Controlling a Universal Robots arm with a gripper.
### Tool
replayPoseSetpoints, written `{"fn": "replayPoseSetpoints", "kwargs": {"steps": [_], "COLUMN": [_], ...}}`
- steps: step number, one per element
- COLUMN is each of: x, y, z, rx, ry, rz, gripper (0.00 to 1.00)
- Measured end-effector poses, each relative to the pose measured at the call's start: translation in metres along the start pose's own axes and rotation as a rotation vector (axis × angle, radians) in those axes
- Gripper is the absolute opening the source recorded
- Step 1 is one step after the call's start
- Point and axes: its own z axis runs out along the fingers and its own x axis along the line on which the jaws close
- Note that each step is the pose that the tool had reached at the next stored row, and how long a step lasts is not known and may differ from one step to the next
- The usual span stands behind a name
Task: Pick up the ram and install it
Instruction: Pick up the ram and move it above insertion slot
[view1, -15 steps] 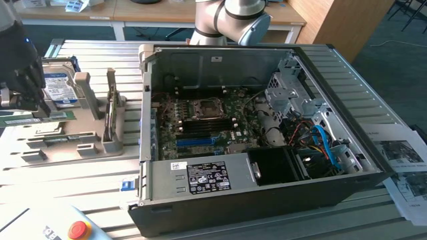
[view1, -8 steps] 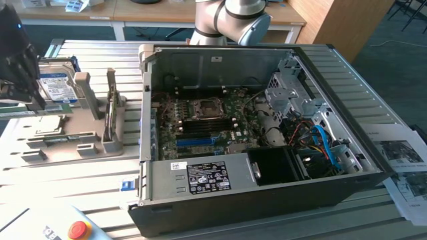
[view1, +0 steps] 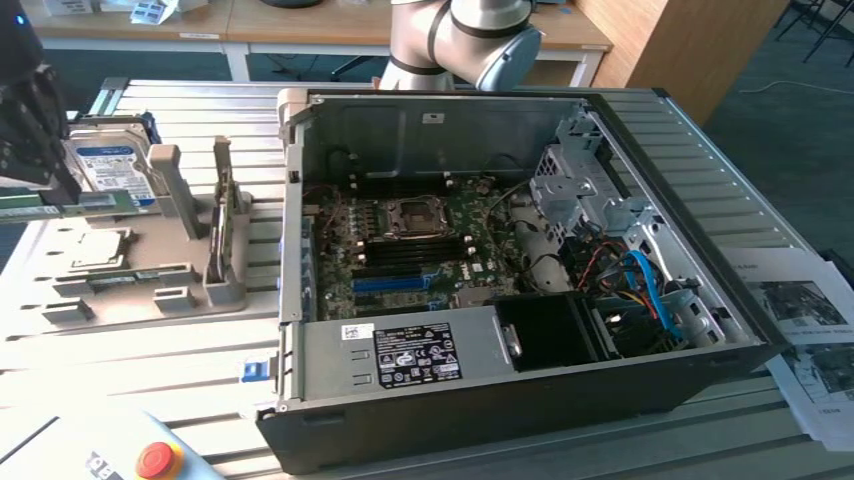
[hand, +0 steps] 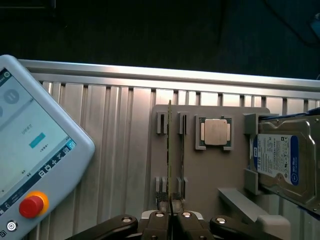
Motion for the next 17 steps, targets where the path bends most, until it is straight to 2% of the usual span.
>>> {"fn": "replayPoseSetpoints", "kwargs": {"steps": [17], "x": [-0.001], "y": [0.0016], "z": [-0.0356], "rx": [0.0001], "ry": [-0.0002], "rz": [0.004], "gripper": [0.12]}}
